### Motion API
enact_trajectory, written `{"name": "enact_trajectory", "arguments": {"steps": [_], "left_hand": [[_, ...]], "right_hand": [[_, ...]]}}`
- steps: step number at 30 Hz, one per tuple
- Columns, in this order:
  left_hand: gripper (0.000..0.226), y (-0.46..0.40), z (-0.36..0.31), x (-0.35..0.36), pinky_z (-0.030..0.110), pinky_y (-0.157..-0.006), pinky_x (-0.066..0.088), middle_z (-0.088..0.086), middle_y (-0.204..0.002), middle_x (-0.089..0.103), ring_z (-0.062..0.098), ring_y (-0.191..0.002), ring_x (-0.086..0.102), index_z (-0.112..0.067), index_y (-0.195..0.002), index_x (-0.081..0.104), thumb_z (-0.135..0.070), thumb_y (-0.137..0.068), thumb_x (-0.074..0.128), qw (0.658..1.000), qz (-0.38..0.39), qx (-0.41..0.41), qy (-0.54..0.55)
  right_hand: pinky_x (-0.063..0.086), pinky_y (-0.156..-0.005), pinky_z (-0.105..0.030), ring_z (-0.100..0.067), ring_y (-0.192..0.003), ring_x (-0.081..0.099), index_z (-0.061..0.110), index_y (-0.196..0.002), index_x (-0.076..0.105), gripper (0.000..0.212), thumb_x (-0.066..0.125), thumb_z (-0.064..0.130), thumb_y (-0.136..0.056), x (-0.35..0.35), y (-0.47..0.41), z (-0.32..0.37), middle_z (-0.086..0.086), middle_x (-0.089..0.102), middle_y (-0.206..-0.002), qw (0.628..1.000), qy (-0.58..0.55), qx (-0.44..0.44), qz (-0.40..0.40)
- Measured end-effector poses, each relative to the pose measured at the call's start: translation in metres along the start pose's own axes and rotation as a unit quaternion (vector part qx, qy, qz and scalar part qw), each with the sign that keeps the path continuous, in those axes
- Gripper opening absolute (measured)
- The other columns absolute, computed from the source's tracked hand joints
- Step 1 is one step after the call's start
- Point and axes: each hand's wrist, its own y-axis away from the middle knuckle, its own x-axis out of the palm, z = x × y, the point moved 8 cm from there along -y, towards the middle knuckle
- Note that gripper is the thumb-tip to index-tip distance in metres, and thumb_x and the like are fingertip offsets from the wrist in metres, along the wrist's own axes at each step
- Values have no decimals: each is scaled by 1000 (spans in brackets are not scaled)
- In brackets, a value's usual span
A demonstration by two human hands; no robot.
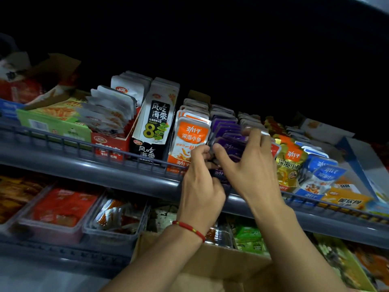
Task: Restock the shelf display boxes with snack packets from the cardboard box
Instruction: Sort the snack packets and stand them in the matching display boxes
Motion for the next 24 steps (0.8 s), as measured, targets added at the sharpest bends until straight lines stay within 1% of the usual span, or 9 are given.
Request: {"name": "enact_trajectory", "arguments": {"steps": [3,5,7,10,12,14,16,20,24], "left_hand": [[65,0,1,-1,24,-96,53,-22,-116,52,-5,-112,57,-20,-132,38,18,-80,48,1000,-7,1,1],[64,1,4,-2,23,-99,52,-15,-119,56,-3,-114,57,-20,-132,40,18,-81,45,1000,-16,-5,10],[65,2,5,-2,27,-101,52,-5,-125,58,0,-119,57,-21,-131,40,19,-81,42,1000,-18,-10,21],[64,2,5,-4,36,-97,55,-6,-124,59,2,-118,59,-25,-127,40,20,-81,40,999,-25,-13,40],[62,0,5,-5,37,-94,56,-12,-119,59,1,-115,61,-24,-124,40,20,-82,41,998,-32,-14,51],[60,0,6,-4,36,-93,57,-10,-120,60,2,-114,61,-22,-125,41,20,-81,41,998,-32,-15,53],[60,0,6,-3,35,-93,57,-4,-123,60,3,-115,61,-21,-126,41,20,-82,43,998,-22,-14,50],[54,-1,4,-3,26,-91,56,-1,-118,60,3,-111,61,-20,-121,43,18,-82,47,999,-17,-5,28],[50,-2,0,-2,19,-85,54,-2,-114,55,4,-104,60,-18,-115,41,19,-81,48,1000,-19,10,18]], "right_hand": [[40,-72,-27,-25,-106,58,17,-137,37,78,63,68,-83,3,9,-5,-8,46,-130,1000,3,-2,16],[44,-73,-27,-26,-105,59,17,-137,37,78,65,65,-83,7,14,-5,-8,46,-129,1000,8,-7,12],[47,-76,-29,-26,-105,59,16,-136,37,77,67,64,-84,9,13,-5,-8,47,-128,1000,1,3,-1],[55,-79,-40,-28,-100,62,16,-133,39,74,66,64,-84,9,10,-7,-8,51,-125,1000,11,17,-17],[53,-77,-40,-27,-97,61,16,-130,40,70,66,62,-83,10,9,-8,-7,52,-122,999,9,28,-20],[45,-74,-34,-26,-97,59,16,-128,42,67,66,58,-82,11,7,-9,-7,52,-120,999,-1,36,-20],[40,-73,-31,-24,-97,58,15,-127,44,65,65,57,-82,11,5,-8,-6,53,-119,999,0,36,-24],[52,-71,-39,-26,-96,58,14,-123,47,62,60,62,-86,9,6,0,-8,53,-115,996,75,8,-45],[50,-78,-41,-28,-102,51,15,-119,48,64,50,72,-90,11,-5,1,-11,51,-116,986,146,-52,-64]]}}
